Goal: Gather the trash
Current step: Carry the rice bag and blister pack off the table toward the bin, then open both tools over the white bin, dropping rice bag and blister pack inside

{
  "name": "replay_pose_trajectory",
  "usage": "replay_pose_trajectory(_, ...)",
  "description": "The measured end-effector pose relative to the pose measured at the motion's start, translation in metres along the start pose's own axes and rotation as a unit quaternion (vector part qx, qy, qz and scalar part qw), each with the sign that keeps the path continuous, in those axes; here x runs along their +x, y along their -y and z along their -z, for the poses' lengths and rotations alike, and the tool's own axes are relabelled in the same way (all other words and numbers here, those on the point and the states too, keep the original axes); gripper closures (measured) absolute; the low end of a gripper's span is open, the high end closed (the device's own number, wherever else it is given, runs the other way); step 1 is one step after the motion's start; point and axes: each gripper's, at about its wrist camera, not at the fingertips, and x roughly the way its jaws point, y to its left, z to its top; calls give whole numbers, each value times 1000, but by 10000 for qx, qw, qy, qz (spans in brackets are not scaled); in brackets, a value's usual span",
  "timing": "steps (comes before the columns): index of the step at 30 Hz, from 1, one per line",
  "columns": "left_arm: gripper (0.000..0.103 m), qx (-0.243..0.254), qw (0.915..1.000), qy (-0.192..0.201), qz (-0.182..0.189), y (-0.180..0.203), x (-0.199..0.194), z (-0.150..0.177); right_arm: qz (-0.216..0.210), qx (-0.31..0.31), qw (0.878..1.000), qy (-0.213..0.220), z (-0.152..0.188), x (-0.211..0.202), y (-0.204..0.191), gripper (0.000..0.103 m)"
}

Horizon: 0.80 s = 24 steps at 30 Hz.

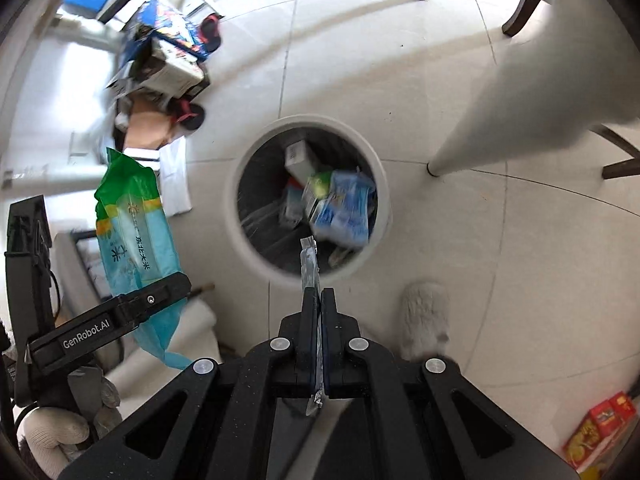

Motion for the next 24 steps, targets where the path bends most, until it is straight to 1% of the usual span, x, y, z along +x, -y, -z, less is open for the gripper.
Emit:
replay_pose_trajectory(2,14,37,9999,-90,66,1,17,-5,-22,35,10000,53,-22,23,0,102)
replay_pose_trajectory(4,13,52,9998,-183,88,0,33,-18,-128,133,9998,69,-39,43,1,102)
replay_pose_trajectory(7,13,23,9998,-182,83,1,44,-27,-314,326,9990,57,-58,70,7,102)
replay_pose_trajectory(9,10,-63,9998,-156,119,1,46,-31,-396,398,9984,19,-68,84,8,102)
replay_pose_trajectory(10,3,-106,9997,-157,126,-2,46,-32,-464,397,9981,-38,-72,90,6,102)
replay_pose_trajectory(11,0,-126,9996,-180,149,-3,46,-34,-543,416,9976,-137,-76,98,5,101)
replay_pose_trajectory(13,0,-173,9997,-150,79,-6,42,-38,-580,452,9969,-264,-80,107,4,101)
replay_pose_trajectory(15,0,-202,9997,-107,5,-9,35,-32,-527,504,9967,-366,-83,112,4,98)
replay_pose_trajectory(16,0,-211,9997,-89,-15,-12,34,-25,-490,527,9967,-372,-83,112,3,95)
replay_pose_trajectory(17,0,-211,9997,-58,-52,-13,32,-22,-455,554,9967,-375,-82,111,4,77)
replay_pose_trajectory(18,0,-203,9997,-18,-108,-12,29,-19,-411,592,9968,-359,-80,109,5,57)
replay_pose_trajectory(20,0,-159,9994,110,-285,-13,22,-9,-307,594,9971,-353,-77,104,6,47)
replay_pose_trajectory(22,0,-63,9978,276,-592,-9,11,2,-107,504,9980,-353,-71,97,6,46)
replay_pose_trajectory(23,0,-12,9968,328,-725,-7,6,8,44,441,9984,-351,-68,94,6,40)
replay_pose_trajectory(24,0,26,9958,368,-838,-5,1,15,219,353,9985,-344,-63,90,5,29)
